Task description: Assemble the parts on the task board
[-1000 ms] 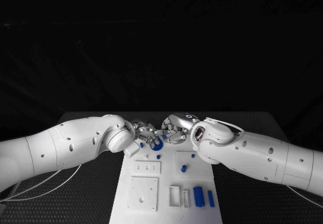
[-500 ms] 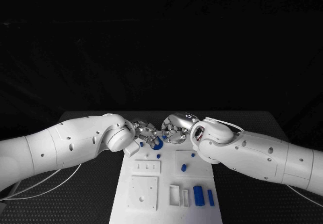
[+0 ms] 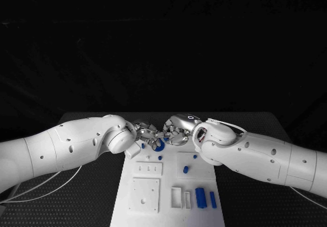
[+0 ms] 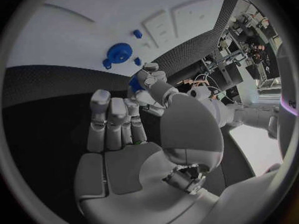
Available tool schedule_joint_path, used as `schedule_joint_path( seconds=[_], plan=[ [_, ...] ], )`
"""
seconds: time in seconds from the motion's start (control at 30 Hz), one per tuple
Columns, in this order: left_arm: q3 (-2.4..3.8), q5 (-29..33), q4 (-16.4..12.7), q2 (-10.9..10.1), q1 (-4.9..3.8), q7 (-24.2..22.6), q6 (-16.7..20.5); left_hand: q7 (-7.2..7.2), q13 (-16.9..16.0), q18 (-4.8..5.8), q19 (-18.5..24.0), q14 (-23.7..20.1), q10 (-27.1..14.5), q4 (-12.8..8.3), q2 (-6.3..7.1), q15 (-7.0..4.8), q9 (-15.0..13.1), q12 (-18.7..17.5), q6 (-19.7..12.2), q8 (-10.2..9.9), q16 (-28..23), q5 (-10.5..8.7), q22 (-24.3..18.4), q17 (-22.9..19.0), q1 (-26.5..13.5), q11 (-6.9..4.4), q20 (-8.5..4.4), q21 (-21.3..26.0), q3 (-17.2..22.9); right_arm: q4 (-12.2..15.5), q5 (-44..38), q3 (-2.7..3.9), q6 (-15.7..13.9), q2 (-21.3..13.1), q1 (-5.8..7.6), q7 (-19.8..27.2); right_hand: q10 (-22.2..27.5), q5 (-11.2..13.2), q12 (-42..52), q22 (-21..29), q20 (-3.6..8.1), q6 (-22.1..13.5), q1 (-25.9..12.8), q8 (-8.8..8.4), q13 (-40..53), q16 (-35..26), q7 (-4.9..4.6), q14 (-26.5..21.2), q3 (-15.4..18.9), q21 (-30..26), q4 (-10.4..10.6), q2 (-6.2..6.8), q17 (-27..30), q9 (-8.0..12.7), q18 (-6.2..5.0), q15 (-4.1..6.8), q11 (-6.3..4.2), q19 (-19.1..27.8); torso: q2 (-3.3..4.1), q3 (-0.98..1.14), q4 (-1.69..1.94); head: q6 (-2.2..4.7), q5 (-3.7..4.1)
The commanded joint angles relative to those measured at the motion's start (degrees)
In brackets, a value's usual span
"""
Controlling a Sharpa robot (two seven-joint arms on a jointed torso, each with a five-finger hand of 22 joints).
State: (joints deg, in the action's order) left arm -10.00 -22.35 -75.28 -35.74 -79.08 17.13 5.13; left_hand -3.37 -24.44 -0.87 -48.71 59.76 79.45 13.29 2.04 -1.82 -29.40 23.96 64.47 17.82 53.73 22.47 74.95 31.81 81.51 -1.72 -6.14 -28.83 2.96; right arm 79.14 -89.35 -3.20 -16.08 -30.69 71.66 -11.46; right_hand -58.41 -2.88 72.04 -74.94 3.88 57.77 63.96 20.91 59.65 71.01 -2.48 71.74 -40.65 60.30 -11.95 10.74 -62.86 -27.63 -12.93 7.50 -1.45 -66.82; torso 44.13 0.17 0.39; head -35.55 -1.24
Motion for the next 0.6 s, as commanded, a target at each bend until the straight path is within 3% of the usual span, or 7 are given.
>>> schedule_joint_path(
  seconds=[0.03, 0.2, 0.43, 0.6],
  plan=[
    [0.0, -0.06, -0.16, 0.13, -0.08, -0.63, -1.16, -0.18, -0.1, 0.87, 0.38, -0.46, -0.22, -1.09, -2.26, -0.03, -1.1, -0.22, -0.16, 0.42, 0.29, 0.33, 0.91, -0.08, 2.61, 0.01, -1.22, 0.15, 0.73, 0.22, -0.32, 0.07, 0.22, 0.08, 0.06, 0.75, -0.37, -0.03, 0.03, -0.13, -0.07, 2.52, -0.23, 0.38, -0.08, -0.02, -2.27, 0.26, -0.27, -0.27, 0.02, 0.19, 0.06, -0.07, -2.07, 0.11, -0.08, -0.4, -0.02, 0.01, 0.02, 0.0, 0.01],
    [0.0, -0.17, -0.01, 0.18, -0.08, -0.63, -1.33, -0.07, -0.23, 0.87, 0.45, -0.32, 0.03, -1.62, -2.58, -0.05, -1.47, -0.1, 0.06, 0.6, 0.47, 0.58, 0.95, -0.12, 3.11, -0.07, -1.21, 0.13, 0.72, 0.19, 0.09, 0.05, 0.18, 0.06, 0.06, 0.78, -0.32, -0.03, 0.02, -0.13, -0.1, 2.44, -0.27, 0.31, -0.11, -0.06, -2.3, 0.25, -0.3, -0.3, 0.1, 0.37, 0.08, -0.07, -2.07, 0.08, -0.05, -0.41, -0.01, 0.04, 0.03, -0.08, 0.04],
    [-0.01, -0.18, 0.12, 0.14, -0.07, -0.8, -1.12, 0.26, -0.75, 0.87, 0.4, 0.27, 0.77, -2.48, -2.76, -0.26, -2.6, 0.42, 0.64, 1.11, 1.12, 2.61, 1.05, -0.1, 3.07, -0.38, -1.23, -0.08, 0.36, -0.2, 1.36, 0.03, 0.28, 0.0, 0.06, 1.29, 0.15, -0.04, -0.18, -0.12, -0.2, 1.62, -0.63, -0.28, -0.26, -0.26, -2.59, 0.05, -0.15, -0.5, 0.39, 1.23, 0.16, 0.06, -2.07, -0.16, 0.22, -0.28, -0.02, 0.07, -0.01, -0.1, 0.01],
    [-0.01, -0.18, 0.19, 0.08, -0.07, -0.95, -0.45, 0.55, -1.36, 0.87, 0.49, 0.74, 1.26, -3.19, -2.91, -0.53, -3.75, 1.05, 1.05, 1.57, 1.76, 3.97, 1.18, 0.01, 2.55, -0.68, -1.3, -0.39, 0.07, -0.68, 2.8, -0.07, -0.04, 0.0, 0.06, 1.89, 1.74, -0.26, -0.62, -0.21, -0.52, -3.04, -1.86, -3.03, -0.5, -1.0, -4.31, -1.02, 1.63, -1.18, 0.48, 2.81, 0.43, 1.14, -2.07, -1.71, 1.85, 0.86, -0.01, 0.07, 0.0, -0.13, -0.02]
  ],
)
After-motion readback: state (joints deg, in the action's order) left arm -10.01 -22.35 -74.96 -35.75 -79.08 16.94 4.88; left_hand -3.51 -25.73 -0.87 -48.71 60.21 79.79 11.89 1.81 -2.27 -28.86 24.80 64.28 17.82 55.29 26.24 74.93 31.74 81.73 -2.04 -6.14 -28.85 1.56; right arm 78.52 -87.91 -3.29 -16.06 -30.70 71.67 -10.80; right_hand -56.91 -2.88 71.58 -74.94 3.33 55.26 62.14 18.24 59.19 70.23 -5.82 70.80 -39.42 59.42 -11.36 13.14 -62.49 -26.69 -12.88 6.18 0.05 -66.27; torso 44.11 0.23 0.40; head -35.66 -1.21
